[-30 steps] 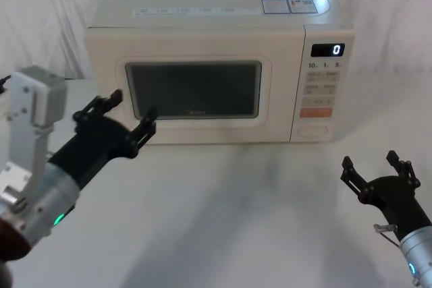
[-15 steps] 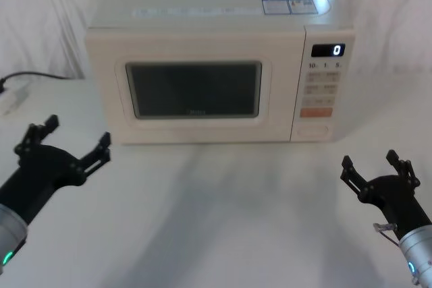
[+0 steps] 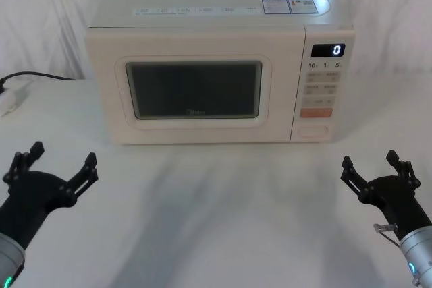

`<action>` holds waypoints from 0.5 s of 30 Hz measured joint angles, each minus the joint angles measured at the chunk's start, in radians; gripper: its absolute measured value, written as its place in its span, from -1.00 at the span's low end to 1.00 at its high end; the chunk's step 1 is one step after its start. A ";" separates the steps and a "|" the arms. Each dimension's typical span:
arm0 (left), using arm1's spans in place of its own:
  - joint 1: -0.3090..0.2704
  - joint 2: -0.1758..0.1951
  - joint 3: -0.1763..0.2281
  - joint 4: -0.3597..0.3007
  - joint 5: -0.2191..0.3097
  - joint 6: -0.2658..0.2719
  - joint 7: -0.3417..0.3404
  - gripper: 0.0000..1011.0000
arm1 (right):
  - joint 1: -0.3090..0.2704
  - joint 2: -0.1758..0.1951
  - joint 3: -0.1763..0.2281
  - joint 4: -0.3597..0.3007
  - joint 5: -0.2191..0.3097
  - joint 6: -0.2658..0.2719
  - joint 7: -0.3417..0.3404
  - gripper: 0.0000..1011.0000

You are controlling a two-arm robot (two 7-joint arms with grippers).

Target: Press the button to open the microwave door with one hand; close the microwave door with the other hand.

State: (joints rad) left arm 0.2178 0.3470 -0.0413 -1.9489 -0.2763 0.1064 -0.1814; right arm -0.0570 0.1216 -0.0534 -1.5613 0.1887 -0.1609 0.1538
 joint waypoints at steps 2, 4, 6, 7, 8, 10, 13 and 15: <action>0.002 -0.004 0.002 0.006 0.005 -0.003 0.003 0.98 | 0.000 0.000 0.000 0.000 0.000 0.000 0.000 0.98; 0.003 -0.011 0.005 0.014 0.012 -0.004 0.006 0.98 | 0.000 0.000 0.000 0.000 0.000 0.000 0.000 0.98; 0.003 -0.013 0.006 0.017 0.014 -0.005 0.007 0.98 | 0.000 0.000 0.000 0.000 0.000 0.000 0.000 0.98; 0.003 -0.013 0.006 0.017 0.014 -0.005 0.007 0.98 | 0.000 0.000 0.000 0.000 0.000 0.000 0.000 0.98; 0.003 -0.012 0.006 0.017 0.014 -0.005 0.007 0.98 | 0.000 0.000 0.000 0.000 0.000 0.000 0.000 0.98; 0.002 -0.012 0.006 0.017 0.014 -0.005 0.007 0.98 | 0.000 0.000 0.000 0.000 0.000 0.000 0.000 0.98; 0.002 -0.011 0.006 0.016 0.014 -0.005 0.006 0.98 | 0.000 0.000 0.000 0.000 0.000 0.000 0.000 0.98; 0.002 -0.011 0.006 0.015 0.014 -0.005 0.006 0.98 | 0.000 0.000 0.000 0.000 0.000 0.000 0.000 0.98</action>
State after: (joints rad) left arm 0.2194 0.3361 -0.0352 -1.9336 -0.2624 0.1015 -0.1756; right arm -0.0570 0.1216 -0.0534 -1.5613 0.1887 -0.1609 0.1538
